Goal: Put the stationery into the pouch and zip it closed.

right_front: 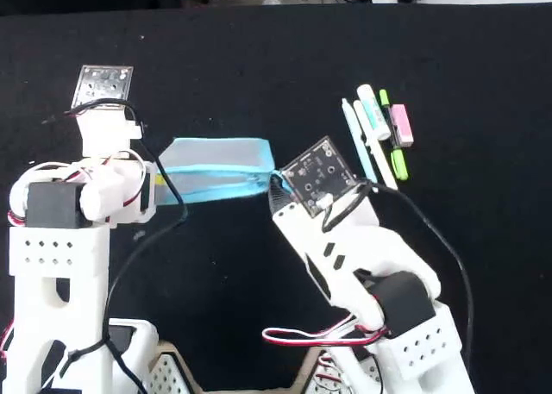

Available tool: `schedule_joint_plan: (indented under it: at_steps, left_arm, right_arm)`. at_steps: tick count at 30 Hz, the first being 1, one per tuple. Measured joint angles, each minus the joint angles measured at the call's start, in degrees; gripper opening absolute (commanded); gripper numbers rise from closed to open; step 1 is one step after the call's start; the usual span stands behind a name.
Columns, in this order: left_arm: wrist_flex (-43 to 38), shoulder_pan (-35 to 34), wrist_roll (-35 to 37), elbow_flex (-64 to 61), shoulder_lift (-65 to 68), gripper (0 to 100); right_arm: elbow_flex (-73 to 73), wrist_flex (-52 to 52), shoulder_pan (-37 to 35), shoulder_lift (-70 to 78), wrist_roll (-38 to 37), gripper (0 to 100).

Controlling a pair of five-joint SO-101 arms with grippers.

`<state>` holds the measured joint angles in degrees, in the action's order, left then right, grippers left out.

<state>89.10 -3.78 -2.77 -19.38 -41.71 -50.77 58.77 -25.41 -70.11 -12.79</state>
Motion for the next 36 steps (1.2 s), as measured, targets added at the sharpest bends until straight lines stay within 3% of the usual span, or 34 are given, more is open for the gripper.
schedule_joint_plan:
  at_steps: [4, 13, 23, 33, 36]
  left_arm:
    - [-2.6, -0.3, 0.0, -0.1, 0.0, 2]
    - [-6.5, -0.2, 2.5, -3.4, 0.0, 3]
    - [0.8, -0.4, 3.4, 3.3, 0.1, 3]
    - [0.8, -0.4, 3.3, 3.3, 0.1, 3]
    - [0.8, -0.4, 3.3, 3.3, 0.1, 3]
  right_arm:
    - [0.0, 0.0, 0.0, 0.0, 0.0, 1.1]
    - [0.0, -3.7, -0.3, 0.5, 0.1, 1.1]
    - [3.5, -4.8, -5.5, 0.5, 0.0, 1.1]
    - [11.7, 1.8, -6.6, 9.2, 0.1, 1.5]
    - [15.4, 7.0, -6.6, 10.6, 0.0, 7.8]
